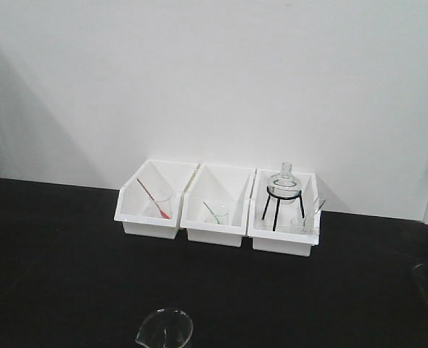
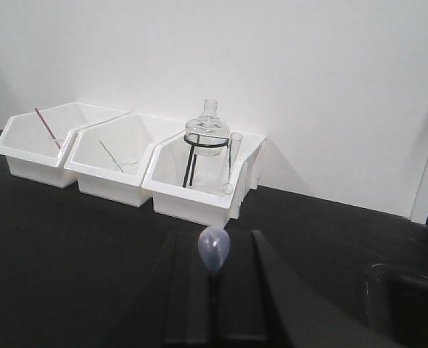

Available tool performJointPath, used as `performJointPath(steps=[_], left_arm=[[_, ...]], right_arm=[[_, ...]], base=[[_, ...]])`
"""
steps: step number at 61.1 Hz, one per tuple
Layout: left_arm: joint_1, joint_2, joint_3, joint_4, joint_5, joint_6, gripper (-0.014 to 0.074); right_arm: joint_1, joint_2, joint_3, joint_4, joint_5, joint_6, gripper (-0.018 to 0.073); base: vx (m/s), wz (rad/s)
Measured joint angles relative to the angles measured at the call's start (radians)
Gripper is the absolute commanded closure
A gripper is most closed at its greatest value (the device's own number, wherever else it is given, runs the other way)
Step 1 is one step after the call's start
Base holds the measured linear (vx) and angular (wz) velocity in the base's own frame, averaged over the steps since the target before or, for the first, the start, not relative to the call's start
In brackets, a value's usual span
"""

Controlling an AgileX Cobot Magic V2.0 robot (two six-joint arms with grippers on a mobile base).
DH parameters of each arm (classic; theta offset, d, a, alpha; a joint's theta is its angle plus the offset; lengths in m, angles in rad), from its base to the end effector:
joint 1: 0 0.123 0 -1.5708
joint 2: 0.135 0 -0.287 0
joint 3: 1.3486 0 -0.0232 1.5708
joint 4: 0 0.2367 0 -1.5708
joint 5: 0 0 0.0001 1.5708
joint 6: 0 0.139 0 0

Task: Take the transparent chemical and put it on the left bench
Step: 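Lower the right gripper and insert the dropper into the empty beaker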

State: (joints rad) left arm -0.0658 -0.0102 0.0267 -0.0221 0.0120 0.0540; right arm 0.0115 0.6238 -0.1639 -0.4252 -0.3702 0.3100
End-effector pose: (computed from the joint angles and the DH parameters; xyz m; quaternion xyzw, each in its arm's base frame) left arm 0.0883 -0.0059 0.2066 0.0336 0.6852 -0.0124 0.7274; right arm 0.1578 0.0225 0.2513 -0.0881 0.7131 0.0267 0.6950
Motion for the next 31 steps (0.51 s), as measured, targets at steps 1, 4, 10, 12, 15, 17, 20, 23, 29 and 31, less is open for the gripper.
performJointPath(steps=[1, 4, 10, 12, 15, 17, 20, 23, 29, 31], left_arm=[[0.0, 0.0, 0.0, 0.0, 0.0, 0.0, 0.06], [0.0, 0.0, 0.0, 0.0, 0.0, 0.0, 0.06], [0.0, 0.0, 0.0, 0.0, 0.0, 0.0, 0.06], [0.0, 0.0, 0.0, 0.0, 0.0, 0.0, 0.06], [0.0, 0.0, 0.0, 0.0, 0.0, 0.0, 0.06], [0.0, 0.0, 0.0, 0.0, 0.0, 0.0, 0.06], [0.0, 0.0, 0.0, 0.0, 0.0, 0.0, 0.06], [0.0, 0.0, 0.0, 0.0, 0.0, 0.0, 0.06], [0.0, 0.0, 0.0, 0.0, 0.0, 0.0, 0.06], [0.0, 0.0, 0.0, 0.0, 0.0, 0.0, 0.06]], right_arm=[[0.0, 0.0, 0.0, 0.0, -0.002, 0.0, 0.0564], [0.0, 0.0, 0.0, 0.0, -0.006, 0.0, 0.0564], [0.0, 0.011, 0.0, -0.007, -0.038, 0.004, 0.0562], [0.0, 0.022, -0.005, -0.02, -0.067, 0.007, 0.0562], [0.0, 0.043, -0.027, -0.051, -0.108, 0.018, 0.0562], [0.0, 0.064, -0.052, -0.081, -0.133, 0.034, 0.0562], [0.0, 0.102, -0.098, -0.134, -0.166, 0.064, 0.0562], [0.0, 0.148, -0.152, -0.198, -0.202, 0.105, 0.0562], [0.014, 0.257, -0.271, -0.337, -0.293, 0.22, 0.0561], [0.03, 0.288, -0.303, -0.362, -0.313, 0.255, 0.0561]], base=[[0.01, -0.01], [0.01, -0.01], [0.0, -0.01], [0.0, 0.0], [0.0, 0.0], [0.0, 0.0], [0.0, 0.0], [0.0, 0.0], [0.0, 0.0], [0.0, 0.0]])
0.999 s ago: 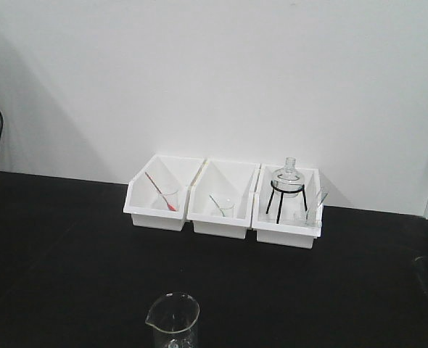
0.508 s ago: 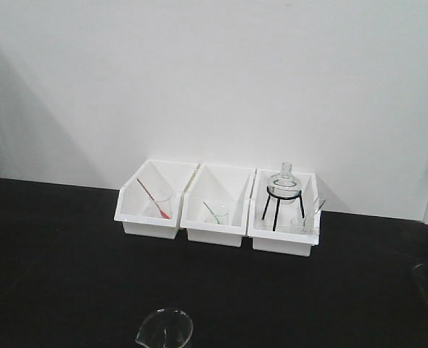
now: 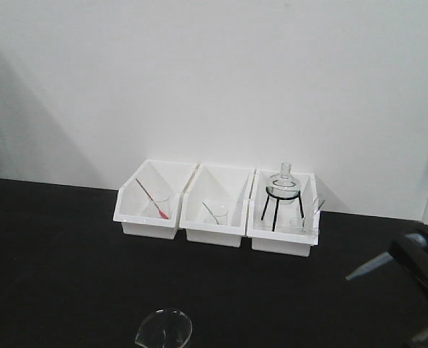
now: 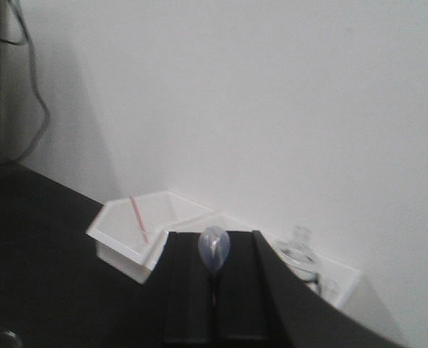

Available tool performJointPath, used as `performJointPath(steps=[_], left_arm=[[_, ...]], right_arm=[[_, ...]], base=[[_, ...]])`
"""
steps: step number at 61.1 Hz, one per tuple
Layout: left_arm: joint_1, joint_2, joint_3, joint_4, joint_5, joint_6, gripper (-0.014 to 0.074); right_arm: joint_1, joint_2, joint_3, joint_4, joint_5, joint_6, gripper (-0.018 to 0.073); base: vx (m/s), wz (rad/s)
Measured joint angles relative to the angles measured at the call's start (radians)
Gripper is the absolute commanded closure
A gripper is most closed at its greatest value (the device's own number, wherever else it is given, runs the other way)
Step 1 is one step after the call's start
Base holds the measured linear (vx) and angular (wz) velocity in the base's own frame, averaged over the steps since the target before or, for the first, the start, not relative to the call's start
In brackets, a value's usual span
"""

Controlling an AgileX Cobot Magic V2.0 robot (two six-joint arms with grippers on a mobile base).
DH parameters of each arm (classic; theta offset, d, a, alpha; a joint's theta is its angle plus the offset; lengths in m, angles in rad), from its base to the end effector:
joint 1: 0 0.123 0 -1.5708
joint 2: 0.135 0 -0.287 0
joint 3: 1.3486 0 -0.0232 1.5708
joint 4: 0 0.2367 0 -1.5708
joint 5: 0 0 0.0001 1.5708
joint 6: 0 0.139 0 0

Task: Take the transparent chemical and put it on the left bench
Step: 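Lower the right gripper and insert the dropper into the empty beaker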

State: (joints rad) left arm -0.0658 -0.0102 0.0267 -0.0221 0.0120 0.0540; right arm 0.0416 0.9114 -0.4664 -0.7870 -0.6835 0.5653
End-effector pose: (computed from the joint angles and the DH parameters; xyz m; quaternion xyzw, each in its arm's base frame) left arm 0.0883 -0.0059 0.2066 0.0336 0.6852 -0.0124 0.7274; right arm 0.2061 0.0707 0.3305 -0.2180 0.6160 0.1285 0.7460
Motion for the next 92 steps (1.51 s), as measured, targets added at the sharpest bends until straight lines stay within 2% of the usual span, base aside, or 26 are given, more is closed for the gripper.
performJointPath(steps=[6, 12, 14, 21, 26, 31, 44, 53, 59, 72, 76, 82, 92], left_arm=[[0.0, 0.0, 0.0, 0.0, 0.0, 0.0, 0.06], [0.0, 0.0, 0.0, 0.0, 0.0, 0.0, 0.06], [0.0, 0.0, 0.0, 0.0, 0.0, 0.0, 0.06], [0.0, 0.0, 0.0, 0.0, 0.0, 0.0, 0.06], [0.0, 0.0, 0.0, 0.0, 0.0, 0.0, 0.06], [0.0, 0.0, 0.0, 0.0, 0.0, 0.0, 0.06], [0.0, 0.0, 0.0, 0.0, 0.0, 0.0, 0.06], [0.0, 0.0, 0.0, 0.0, 0.0, 0.0, 0.06], [0.0, 0.0, 0.0, 0.0, 0.0, 0.0, 0.06], [0.0, 0.0, 0.0, 0.0, 0.0, 0.0, 0.06], [0.0, 0.0, 0.0, 0.0, 0.0, 0.0, 0.06], [0.0, 0.0, 0.0, 0.0, 0.0, 0.0, 0.06], [0.0, 0.0, 0.0, 0.0, 0.0, 0.0, 0.06]], right_arm=[[0.11, 0.107, -0.1, -0.036, -0.004, 0.031, 0.0561], [0.258, 0.21, -0.179, -0.001, 0.078, -0.046, 0.0561], [0.311, 0.238, -0.206, 0.027, 0.108, -0.078, 0.0561], [0.467, 0.38, -0.298, 0.224, 0.195, -0.241, 0.0561], [0.532, 0.47, -0.352, 0.336, 0.205, -0.326, 0.0561], [0.579, 0.563, -0.4, 0.404, 0.21, -0.368, 0.0561], [0.64, 0.742, -0.461, 0.435, 0.194, -0.382, 0.0549], [0.645, 0.819, -0.466, 0.437, 0.194, -0.379, 0.0485], [0.645, 0.836, -0.466, 0.437, 0.195, -0.378, 0.0387], [0.645, 0.839, -0.466, 0.44, 0.195, -0.359, 0.0053], [0.645, 0.839, -0.466, 0.44, 0.195, -0.359, -0.002], [0.645, 0.839, -0.466, 0.44, 0.197, -0.356, -0.0049], [0.645, 0.822, -0.466, 0.451, 0.259, -0.352, -0.0015]], base=[[0.0, 0.0], [0.0, 0.0], [0.0, 0.0], [0.0, 0.0], [0.0, 0.0], [0.0, 0.0], [0.0, 0.0], [0.0, 0.0], [0.0, 0.0], [0.0, 0.0], [0.0, 0.0], [0.0, 0.0], [0.0, 0.0]])
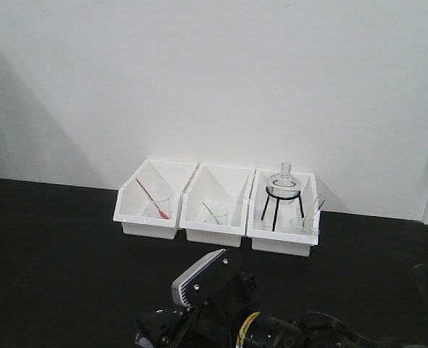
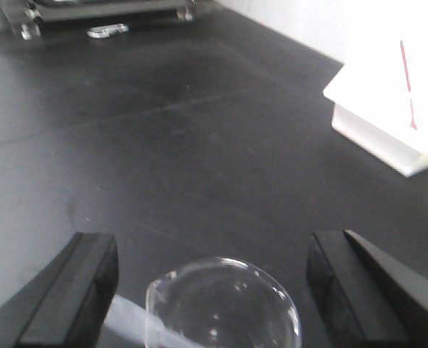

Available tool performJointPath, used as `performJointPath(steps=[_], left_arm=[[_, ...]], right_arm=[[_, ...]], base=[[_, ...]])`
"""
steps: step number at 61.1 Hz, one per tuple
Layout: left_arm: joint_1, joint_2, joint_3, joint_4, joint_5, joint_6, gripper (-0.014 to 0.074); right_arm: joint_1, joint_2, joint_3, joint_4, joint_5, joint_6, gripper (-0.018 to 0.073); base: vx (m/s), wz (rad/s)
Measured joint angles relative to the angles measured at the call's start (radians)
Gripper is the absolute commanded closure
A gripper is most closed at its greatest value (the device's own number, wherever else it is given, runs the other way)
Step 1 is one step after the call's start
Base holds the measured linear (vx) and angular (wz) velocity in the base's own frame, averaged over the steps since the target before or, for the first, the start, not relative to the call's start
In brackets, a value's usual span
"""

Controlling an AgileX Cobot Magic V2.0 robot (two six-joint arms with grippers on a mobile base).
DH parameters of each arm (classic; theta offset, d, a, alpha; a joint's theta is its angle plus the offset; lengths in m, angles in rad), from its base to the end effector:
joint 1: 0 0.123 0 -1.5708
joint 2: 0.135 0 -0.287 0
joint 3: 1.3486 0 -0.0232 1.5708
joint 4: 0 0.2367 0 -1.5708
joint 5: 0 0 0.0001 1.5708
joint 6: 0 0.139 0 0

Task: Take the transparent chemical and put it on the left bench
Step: 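Lower the right gripper and insert the dropper into the empty beaker, then open the right gripper and withdraw it from the beaker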

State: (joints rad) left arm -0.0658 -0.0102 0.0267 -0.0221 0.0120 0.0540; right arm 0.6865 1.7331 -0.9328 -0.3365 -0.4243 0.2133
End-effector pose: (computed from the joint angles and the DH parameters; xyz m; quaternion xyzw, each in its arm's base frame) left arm 0.0883 -0.0059 0.2066 0.0336 0.6852 -0.0124 0.7274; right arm 0.3047 0.2741 0.2180 -0.3442 0.7298 0.2240 0.5465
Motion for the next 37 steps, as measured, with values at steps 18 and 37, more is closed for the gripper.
performJointPath(steps=[18, 37], left_arm=[[0.0, 0.0, 0.0, 0.0, 0.0, 0.0, 0.06], [0.0, 0.0, 0.0, 0.0, 0.0, 0.0, 0.06]], right_arm=[[0.0, -0.3, 0.086, 0.015, 0.109, 0.0, 0.002], [0.0, -0.718, 0.281, 0.027, 0.387, 0.0, 0.0023]], base=[[0.0, 0.0], [0.0, 0.0]])
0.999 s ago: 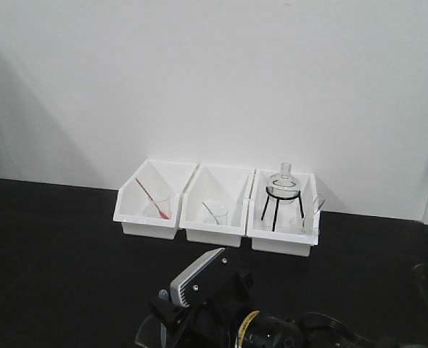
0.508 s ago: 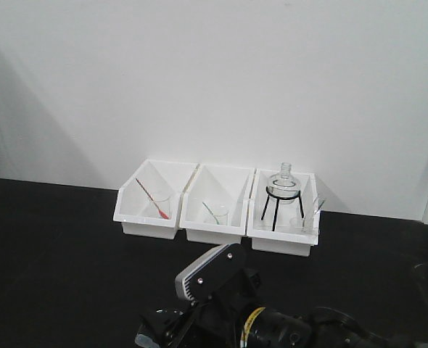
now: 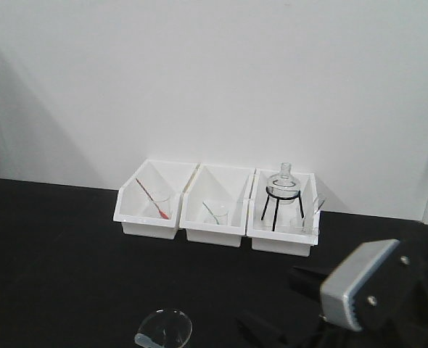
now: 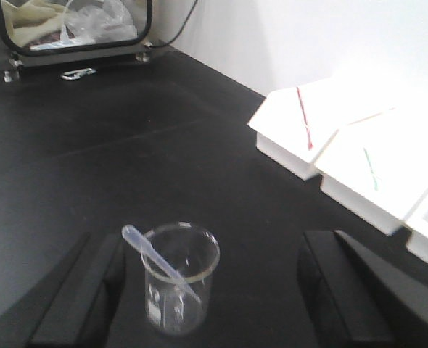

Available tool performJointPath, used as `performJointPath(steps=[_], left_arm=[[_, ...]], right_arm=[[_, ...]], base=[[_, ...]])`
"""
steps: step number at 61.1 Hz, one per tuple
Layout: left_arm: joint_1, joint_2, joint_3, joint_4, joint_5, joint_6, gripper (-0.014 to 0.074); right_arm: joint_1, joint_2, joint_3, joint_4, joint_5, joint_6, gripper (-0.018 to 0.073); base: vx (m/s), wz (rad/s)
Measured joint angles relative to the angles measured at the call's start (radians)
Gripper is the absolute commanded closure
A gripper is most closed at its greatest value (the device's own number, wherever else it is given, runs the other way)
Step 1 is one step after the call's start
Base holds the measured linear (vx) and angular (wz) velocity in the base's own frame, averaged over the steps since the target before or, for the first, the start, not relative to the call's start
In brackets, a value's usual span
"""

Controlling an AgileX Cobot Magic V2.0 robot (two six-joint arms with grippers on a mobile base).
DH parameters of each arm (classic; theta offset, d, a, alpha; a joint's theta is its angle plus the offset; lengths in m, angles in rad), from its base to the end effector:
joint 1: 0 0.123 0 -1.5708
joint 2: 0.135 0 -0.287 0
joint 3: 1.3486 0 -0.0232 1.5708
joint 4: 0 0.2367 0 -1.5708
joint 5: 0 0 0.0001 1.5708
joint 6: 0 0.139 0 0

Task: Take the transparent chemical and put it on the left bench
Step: 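Open the right gripper and withdraw it from the beaker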

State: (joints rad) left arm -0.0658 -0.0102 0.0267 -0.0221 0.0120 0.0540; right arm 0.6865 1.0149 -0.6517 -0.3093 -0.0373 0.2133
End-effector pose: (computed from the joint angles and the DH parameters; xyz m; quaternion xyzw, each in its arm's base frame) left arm 0.0883 -0.0059 0.2066 0.0336 0.6852 -0.0124 0.7274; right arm 0.1938 0.1608 0.3096 -0.3032 0.7260 0.1839 0.5892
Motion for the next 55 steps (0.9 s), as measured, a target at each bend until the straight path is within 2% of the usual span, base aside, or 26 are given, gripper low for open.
performJointPath(steps=[19, 26, 29, 38, 40, 49, 55], left_arm=[[0.0, 0.0, 0.0, 0.0, 0.0, 0.0, 0.06], [0.0, 0.0, 0.0, 0.0, 0.0, 0.0, 0.06], [0.0, 0.0, 0.0, 0.0, 0.0, 0.0, 0.06], [0.0, 0.0, 0.0, 0.0, 0.0, 0.0, 0.06], [0.0, 0.0, 0.0, 0.0, 0.0, 0.0, 0.06], [0.0, 0.0, 0.0, 0.0, 0.0, 0.0, 0.06], [0.0, 0.0, 0.0, 0.0, 0.0, 0.0, 0.06]], right_arm=[[0.0, -0.166, 0.058, 0.001, 0.107, -0.004, 0.0039], [-0.007, -0.195, 0.059, -0.016, 0.136, -0.022, 0.0085], [-0.035, -0.232, 0.059, -0.004, 0.163, -0.03, 0.0118], [-0.234, -0.391, 0.076, 0.075, 0.208, -0.03, 0.0237], [-0.319, -0.452, 0.097, 0.083, 0.213, -0.03, 0.027], [-0.552, -0.676, 0.246, 0.095, 0.214, -0.039, 0.0421], [-0.639, -0.808, 0.382, 0.103, 0.22, -0.074, 0.0519]], base=[[0.0, 0.0], [0.0, 0.0], [0.0, 0.0], [0.0, 0.0], [0.0, 0.0], [0.0, 0.0], [0.0, 0.0]])
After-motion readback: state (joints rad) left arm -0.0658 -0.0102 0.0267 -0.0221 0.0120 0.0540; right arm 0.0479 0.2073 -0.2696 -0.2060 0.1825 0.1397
